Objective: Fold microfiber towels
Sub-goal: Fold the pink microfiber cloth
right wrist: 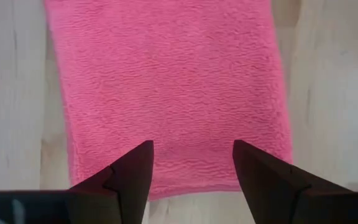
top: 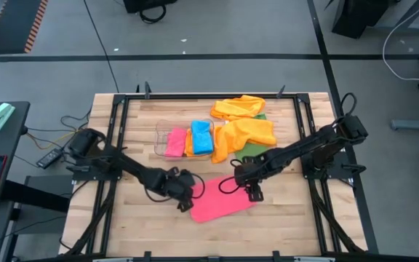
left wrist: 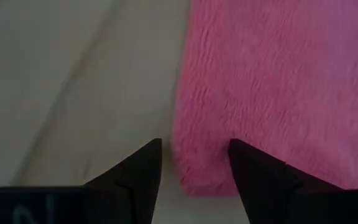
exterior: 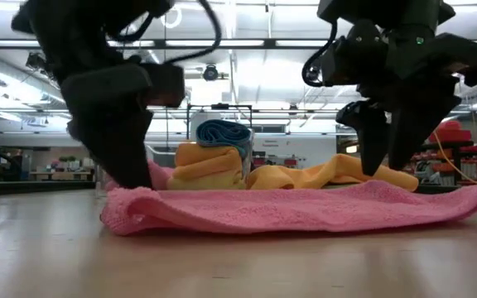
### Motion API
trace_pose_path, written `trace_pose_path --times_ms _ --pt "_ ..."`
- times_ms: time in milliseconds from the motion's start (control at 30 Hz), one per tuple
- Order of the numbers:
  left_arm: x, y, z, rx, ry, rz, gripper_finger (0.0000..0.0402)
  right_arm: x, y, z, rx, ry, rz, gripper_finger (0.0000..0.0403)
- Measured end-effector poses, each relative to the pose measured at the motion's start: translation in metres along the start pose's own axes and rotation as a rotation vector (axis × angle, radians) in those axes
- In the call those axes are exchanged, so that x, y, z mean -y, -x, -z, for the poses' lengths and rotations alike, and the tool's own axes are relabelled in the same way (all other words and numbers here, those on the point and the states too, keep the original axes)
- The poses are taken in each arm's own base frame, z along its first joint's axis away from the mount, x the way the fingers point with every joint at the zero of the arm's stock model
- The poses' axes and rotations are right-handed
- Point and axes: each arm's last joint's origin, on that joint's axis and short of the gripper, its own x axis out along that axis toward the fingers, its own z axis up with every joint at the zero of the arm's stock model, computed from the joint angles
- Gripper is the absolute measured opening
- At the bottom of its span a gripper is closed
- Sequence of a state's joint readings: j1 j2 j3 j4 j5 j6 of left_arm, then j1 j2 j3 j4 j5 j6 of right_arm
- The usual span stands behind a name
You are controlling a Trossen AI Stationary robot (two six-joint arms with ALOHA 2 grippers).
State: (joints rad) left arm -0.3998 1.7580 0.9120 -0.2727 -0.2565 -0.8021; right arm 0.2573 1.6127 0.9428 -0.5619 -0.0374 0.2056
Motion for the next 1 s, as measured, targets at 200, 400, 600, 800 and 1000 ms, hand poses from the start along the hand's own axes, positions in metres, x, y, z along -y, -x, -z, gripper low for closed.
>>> trace_pose_path --times_ms 200,400,600,800,1000 --pt "-0.002 0.000 0.004 -0.021 0.003 0.037 0.0138 0.000 0.000 -0.001 0.015 0.008 0.002 0.0230" --pt "0.008 0.004 0.005 -0.031 -0.039 0.071 0.0021 -0.006 0.000 -0.009 0.106 0.027 -0.013 0.0229" --pt "0.023 0.018 0.005 -0.098 -0.062 0.067 0.0024 -0.028 0.000 -0.017 0.240 0.085 0.003 0.0229" --pt "0.036 0.037 0.012 -0.210 -0.049 0.070 0.0009 -0.045 -0.013 -0.029 0.377 0.111 -0.024 0.0229" --pt "0.046 0.066 0.011 -0.303 -0.014 0.142 0.0024 -0.049 -0.041 -0.040 0.424 0.099 -0.041 0.0229"
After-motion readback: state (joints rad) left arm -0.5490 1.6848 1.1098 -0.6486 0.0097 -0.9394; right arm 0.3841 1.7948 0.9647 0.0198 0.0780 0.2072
